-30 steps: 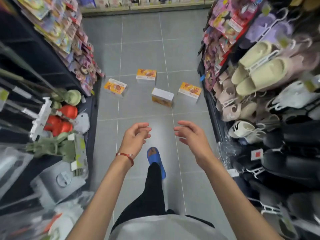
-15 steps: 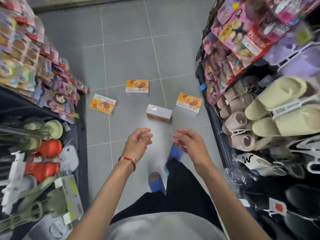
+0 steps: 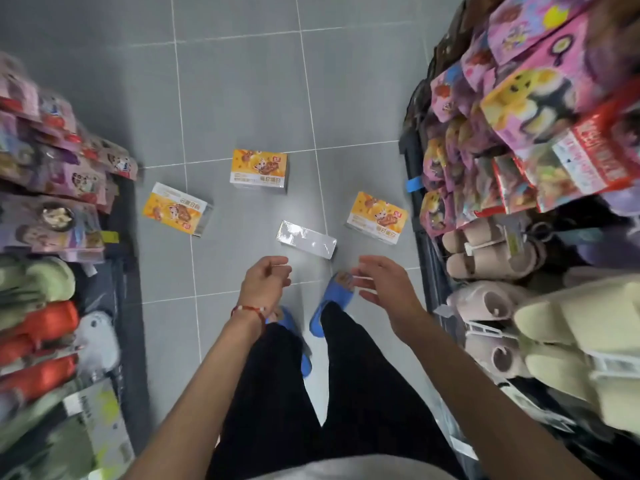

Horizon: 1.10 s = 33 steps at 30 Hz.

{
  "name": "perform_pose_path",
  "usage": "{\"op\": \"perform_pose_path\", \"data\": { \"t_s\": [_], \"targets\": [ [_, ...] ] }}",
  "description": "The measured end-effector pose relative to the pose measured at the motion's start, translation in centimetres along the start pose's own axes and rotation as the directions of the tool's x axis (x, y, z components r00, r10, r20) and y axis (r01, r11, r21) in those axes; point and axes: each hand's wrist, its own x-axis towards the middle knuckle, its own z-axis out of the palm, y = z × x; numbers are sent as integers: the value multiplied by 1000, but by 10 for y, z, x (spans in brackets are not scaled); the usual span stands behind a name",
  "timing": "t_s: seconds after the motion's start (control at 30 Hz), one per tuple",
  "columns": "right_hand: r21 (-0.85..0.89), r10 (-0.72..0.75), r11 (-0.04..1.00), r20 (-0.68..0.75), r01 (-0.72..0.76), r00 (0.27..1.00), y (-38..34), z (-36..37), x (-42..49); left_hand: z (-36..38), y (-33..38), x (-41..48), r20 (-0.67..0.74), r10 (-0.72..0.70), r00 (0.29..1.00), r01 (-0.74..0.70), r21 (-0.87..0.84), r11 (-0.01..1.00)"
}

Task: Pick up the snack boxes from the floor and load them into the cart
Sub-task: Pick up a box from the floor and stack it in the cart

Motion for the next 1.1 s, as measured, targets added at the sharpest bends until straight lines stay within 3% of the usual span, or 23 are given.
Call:
{"op": "perform_pose_path", "data": {
  "t_s": [0.23,0.53,0.8,0.93,1.03,1.1],
  "targets": [
    [-58,119,991,-43,-121,992,17,21,122,9,-18,121,16,-148,989,145,114,983],
    [-83,246,963,-135,-258,960,109,42,301,27,-100,317,15,-325,946,312,232,921],
    [-152,334,920,-175,-361,926,213,76,453,63,-156,471,-98,-330,939,344,265,901],
    [1,389,919,-169,-395,906,249,91,524,72,-190,547,-94,-349,932,361,198,911],
    [234,460,869,-57,-436,886,266,100,556,88,-194,569,30,-387,922,384,78,920],
    [251,464,857,1,-449,886,268,106,565,95,-196,578,123,-425,897,418,74,905]
  ]
}}
